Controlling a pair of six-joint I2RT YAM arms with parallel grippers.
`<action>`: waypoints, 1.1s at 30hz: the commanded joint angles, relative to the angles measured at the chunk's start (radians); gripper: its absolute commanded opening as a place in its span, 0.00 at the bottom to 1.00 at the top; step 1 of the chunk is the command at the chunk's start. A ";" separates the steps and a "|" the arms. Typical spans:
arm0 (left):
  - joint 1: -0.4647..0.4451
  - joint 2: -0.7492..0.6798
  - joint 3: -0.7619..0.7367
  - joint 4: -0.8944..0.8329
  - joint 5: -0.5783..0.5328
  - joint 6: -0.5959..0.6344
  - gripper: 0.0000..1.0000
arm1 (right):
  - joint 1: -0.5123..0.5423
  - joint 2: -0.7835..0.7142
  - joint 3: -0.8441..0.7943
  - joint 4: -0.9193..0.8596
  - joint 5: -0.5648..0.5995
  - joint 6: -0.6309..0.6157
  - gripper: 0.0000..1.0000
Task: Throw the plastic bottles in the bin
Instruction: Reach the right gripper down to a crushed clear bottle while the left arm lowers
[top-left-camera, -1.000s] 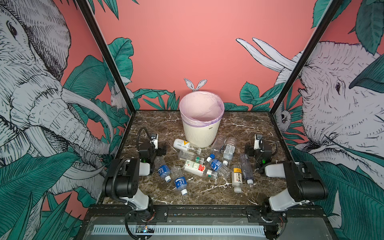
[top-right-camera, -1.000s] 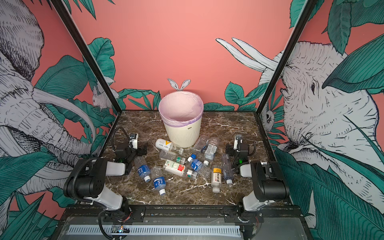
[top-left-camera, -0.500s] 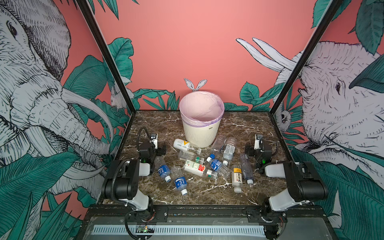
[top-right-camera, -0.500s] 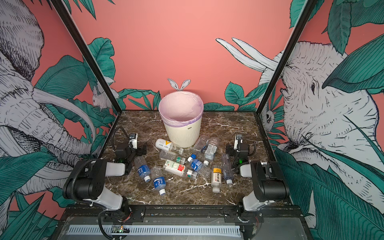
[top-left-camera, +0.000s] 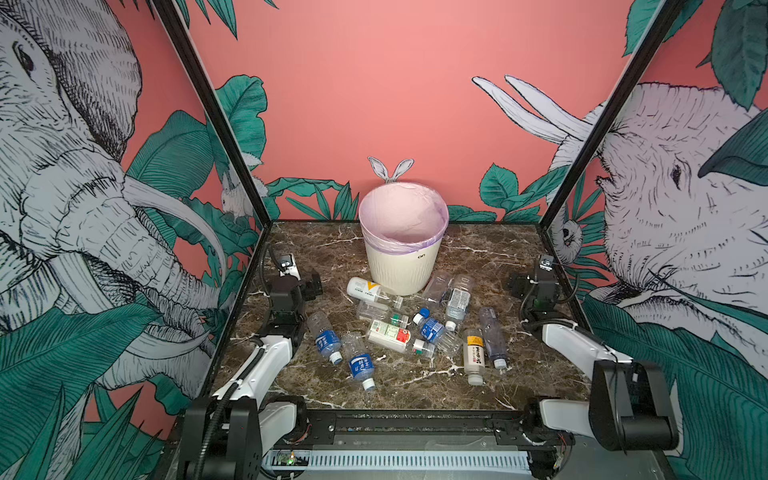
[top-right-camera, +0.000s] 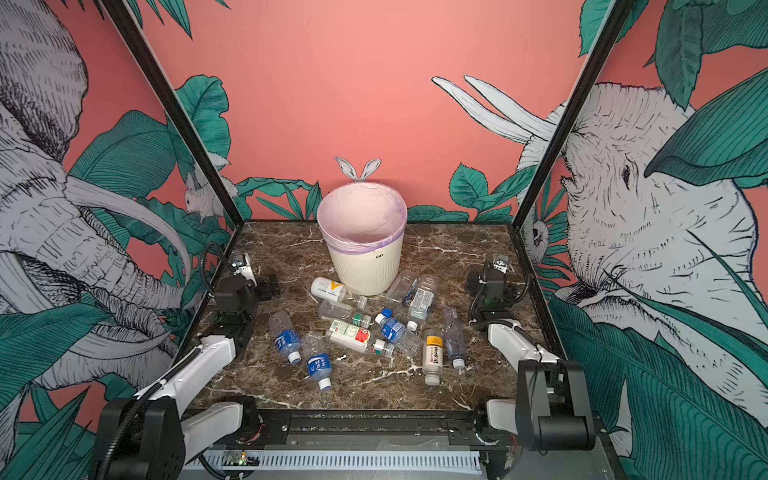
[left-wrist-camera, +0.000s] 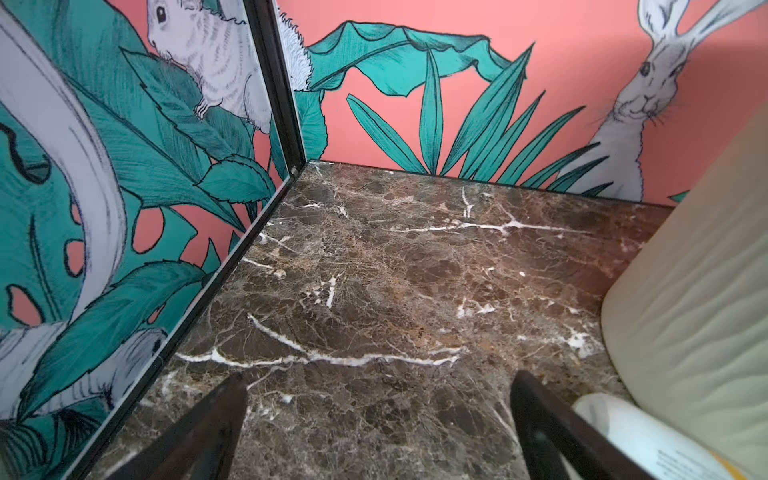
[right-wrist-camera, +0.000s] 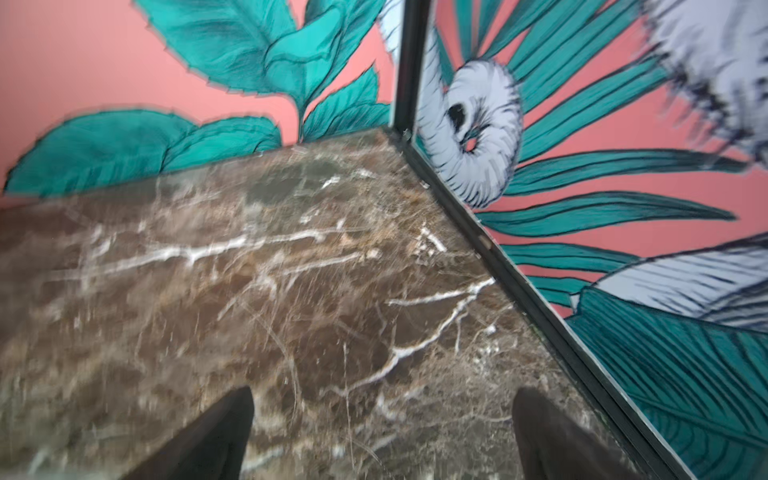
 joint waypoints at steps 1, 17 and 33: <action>-0.003 -0.058 0.017 -0.173 0.076 -0.128 1.00 | 0.006 -0.024 0.095 -0.398 0.059 0.259 0.99; -0.035 -0.245 -0.042 -0.371 0.365 -0.185 0.96 | 0.221 -0.230 0.082 -0.703 -0.160 0.104 0.97; -0.044 -0.300 -0.231 -0.250 0.517 -0.153 0.93 | 0.289 -0.099 0.048 -0.764 -0.264 0.093 0.82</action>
